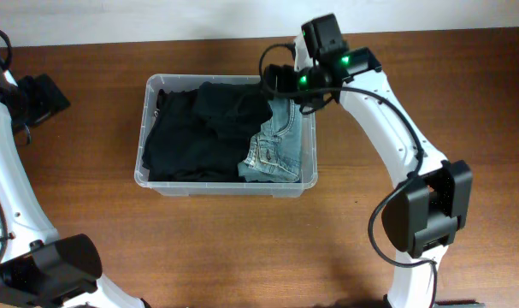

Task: Pack container
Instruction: 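Lower the dark garment onto the top of the box contents, then push the dark garment down into the box's left half with the right gripper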

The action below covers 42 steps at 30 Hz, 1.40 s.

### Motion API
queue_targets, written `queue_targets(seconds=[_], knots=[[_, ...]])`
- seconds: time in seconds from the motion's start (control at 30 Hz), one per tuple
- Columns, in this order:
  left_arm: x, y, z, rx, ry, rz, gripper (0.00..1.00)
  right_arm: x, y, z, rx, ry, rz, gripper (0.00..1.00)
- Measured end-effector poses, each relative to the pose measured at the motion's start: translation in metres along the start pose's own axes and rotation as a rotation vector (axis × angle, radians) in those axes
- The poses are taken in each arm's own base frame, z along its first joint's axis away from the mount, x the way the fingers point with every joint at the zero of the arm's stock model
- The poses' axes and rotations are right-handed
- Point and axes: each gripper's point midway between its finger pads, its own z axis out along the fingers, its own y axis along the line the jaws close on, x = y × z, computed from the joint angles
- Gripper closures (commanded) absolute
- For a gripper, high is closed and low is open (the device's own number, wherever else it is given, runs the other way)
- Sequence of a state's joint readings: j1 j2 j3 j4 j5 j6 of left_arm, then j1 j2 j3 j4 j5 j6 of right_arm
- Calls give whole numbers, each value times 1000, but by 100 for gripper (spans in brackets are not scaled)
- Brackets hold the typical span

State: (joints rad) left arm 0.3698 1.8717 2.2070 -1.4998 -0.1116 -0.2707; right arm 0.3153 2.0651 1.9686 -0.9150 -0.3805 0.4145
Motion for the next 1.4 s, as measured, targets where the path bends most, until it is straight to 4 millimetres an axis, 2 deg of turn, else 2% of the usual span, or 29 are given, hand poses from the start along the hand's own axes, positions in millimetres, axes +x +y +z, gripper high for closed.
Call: queue_targets(seconds=[0.2,0.23,0.33,0.4,0.63,0.83,0.93,1.1,1.3,1.4], knots=[[0,0,0,0,0,0,1,-27,42,-46,-12,-113,-144,3],[0,0,0,0,0,0,0,-28,51,-52,-19,-128,-177,9],[0,0,0,0,0,0,0,-23,72,-60,-15,-151,-275,56],[0,0,0,0,0,0,1,-14,81,-55,14,-146,-308,72],[0,0,0,0,0,0,1,3,87,-22,118,-118,-358,94],[0,0,0,0,0,0,1,13,60,27,230,-54,-304,96],[0,0,0,0,0,0,1,18,50,43,251,-26,-283,96],[0,0,0,0,0,0,1,29,42,66,244,30,-261,96],[0,0,0,0,0,0,1,52,35,99,253,115,-263,96],[0,0,0,0,0,0,1,58,35,104,283,121,-281,96]])
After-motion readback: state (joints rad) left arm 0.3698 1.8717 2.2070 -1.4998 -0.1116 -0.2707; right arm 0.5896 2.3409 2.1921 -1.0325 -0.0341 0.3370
